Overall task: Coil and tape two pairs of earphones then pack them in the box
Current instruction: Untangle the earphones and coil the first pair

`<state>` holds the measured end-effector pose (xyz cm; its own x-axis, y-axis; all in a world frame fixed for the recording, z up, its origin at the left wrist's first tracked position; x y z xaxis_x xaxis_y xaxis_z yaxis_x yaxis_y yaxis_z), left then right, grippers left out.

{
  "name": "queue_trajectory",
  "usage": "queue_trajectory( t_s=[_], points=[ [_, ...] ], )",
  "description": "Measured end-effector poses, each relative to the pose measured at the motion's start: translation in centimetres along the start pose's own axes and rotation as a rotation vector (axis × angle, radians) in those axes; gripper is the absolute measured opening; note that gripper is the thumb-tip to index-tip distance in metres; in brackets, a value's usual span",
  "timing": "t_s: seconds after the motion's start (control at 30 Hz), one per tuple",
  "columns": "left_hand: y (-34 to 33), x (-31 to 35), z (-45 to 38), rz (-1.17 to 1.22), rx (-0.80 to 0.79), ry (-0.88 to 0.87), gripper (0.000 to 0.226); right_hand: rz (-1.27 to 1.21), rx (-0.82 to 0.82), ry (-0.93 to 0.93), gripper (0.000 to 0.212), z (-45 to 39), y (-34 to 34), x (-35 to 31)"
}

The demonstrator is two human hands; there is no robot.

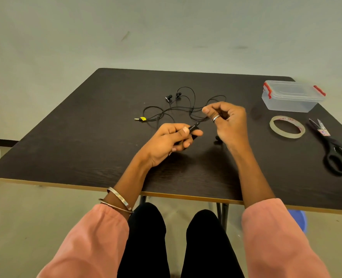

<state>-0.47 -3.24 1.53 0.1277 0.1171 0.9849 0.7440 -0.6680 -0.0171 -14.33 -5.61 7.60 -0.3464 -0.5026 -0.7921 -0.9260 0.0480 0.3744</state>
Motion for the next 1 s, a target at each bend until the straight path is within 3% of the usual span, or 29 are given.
queue_trajectory(
  t_s=[0.13, 0.3, 0.5, 0.63, 0.83, 1.0],
  points=[
    [0.4, 0.2, 0.2, 0.243, 0.018, -0.06, 0.035, 0.073, -0.073, -0.015, 0.013, -0.1, -1.2, 0.4],
    [3.7, 1.1, 1.0, 0.536, 0.216, -0.243, 0.037, 0.233, -0.246, 0.133, 0.017, 0.6, -4.4, -1.5],
    [5.7, 0.9, 2.1, 0.546, 0.415, -0.284, 0.034, 0.633, -0.507, 0.21, 0.03, 2.1, -9.5, -1.3],
    [6.3, 0.8, 2.4, 0.579, 0.467, -0.299, 0.032, 0.837, -0.475, 0.216, 0.038, 2.1, -9.9, -1.1],
    [6.2, 0.1, 2.5, 0.737, 0.463, -0.271, 0.031, 0.831, -0.26, 0.032, 0.034, 0.9, -6.7, -0.1],
    [5.9, 0.1, 2.5, 0.727, 0.49, -0.229, 0.031, 0.858, -0.256, -0.087, 0.035, 0.9, -5.7, 1.0]
  ],
)
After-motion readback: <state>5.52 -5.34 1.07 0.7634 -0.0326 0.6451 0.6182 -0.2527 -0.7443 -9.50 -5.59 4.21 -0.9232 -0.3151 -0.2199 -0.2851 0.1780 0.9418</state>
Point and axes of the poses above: each hand's wrist, its own z-axis away from the middle knuckle, its own y-axis out of the back of the hand, x = y × z, the point moved 10 cm from there along -z, towards the middle knuckle, and after that the axes turned 12 degrees about -x, right-handed, at the moved point
